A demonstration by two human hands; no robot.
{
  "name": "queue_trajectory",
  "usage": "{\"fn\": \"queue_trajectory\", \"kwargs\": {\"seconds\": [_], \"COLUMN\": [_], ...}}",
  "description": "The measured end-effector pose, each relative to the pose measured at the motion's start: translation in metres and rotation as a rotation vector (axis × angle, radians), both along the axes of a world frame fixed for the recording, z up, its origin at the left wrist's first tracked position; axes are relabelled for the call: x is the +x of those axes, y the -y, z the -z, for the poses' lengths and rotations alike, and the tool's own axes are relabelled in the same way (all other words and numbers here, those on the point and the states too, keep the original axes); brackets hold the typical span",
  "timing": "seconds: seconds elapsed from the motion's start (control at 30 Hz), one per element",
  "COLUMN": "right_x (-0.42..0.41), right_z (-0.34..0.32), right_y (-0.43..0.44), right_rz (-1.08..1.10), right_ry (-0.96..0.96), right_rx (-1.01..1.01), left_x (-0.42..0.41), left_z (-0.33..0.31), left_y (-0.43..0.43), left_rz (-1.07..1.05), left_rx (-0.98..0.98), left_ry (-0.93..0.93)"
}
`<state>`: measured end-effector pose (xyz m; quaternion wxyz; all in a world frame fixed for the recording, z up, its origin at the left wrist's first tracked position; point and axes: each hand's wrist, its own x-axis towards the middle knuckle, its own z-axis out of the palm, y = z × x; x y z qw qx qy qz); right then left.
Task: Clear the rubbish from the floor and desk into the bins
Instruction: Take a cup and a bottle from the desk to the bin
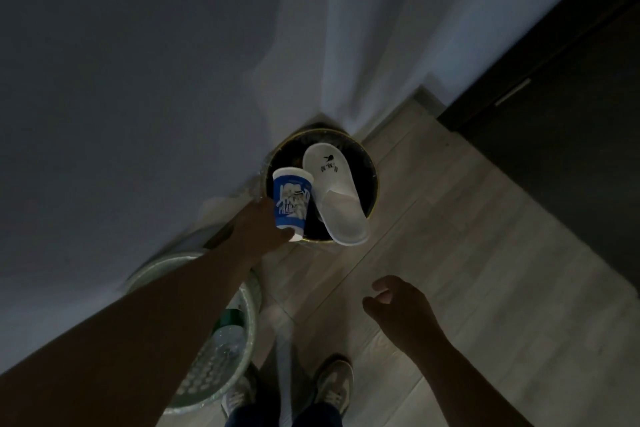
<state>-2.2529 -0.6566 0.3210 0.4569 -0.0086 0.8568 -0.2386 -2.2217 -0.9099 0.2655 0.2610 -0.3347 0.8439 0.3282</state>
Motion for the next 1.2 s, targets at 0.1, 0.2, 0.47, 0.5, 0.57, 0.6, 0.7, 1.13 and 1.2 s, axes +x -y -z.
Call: {"fn": "queue_trajectory", "kwargs": {"seconds": [0.1, 0.2, 0.47, 0.5, 0.57, 0.6, 0.7, 1.13, 1.2], "right_x": [-0.001, 0.0, 0.007, 0.007, 0.008, 0.008, 0.009, 0.0, 0.001], "right_z": [-0.007, -0.003, 0.035, 0.039, 0.044, 0.046, 0.049, 0.052, 0.046], "right_y": [0.007, 0.012, 0.006, 0.004, 0.0, -0.002, -0.008, -0.012, -0.01], "right_rz": [0.006, -0.013, 0.003, 0.009, 0.018, 0.021, 0.022, 0.057, 0.056], "right_ry": [-0.012, -0.032, -0.032, -0.028, -0.025, -0.023, -0.015, -0.008, -0.003], "right_rx": [-0.005, -0.017, -0.007, -0.008, -0.007, -0.006, 0.006, -0.001, -0.003], "left_x": [0.008, 0.013, 0.006, 0.001, -0.012, -0.019, -0.037, -0.045, -0.037], "left_z": [-0.001, 0.007, 0.041, 0.041, 0.042, 0.043, 0.044, 0.064, 0.058], "left_y": [-0.001, -0.003, -0.006, -0.006, -0.004, -0.003, 0.002, 0.006, 0.005], "left_rz": [0.034, 0.064, -0.036, -0.044, -0.02, -0.024, -0.054, 0.228, 0.108], "left_rx": [0.052, 0.0, 0.002, 0.002, -0.078, -0.144, -0.277, -0.234, -0.161], "left_ry": [0.022, -0.021, -0.147, -0.181, -0.242, -0.269, -0.241, 0.059, -0.02]}}
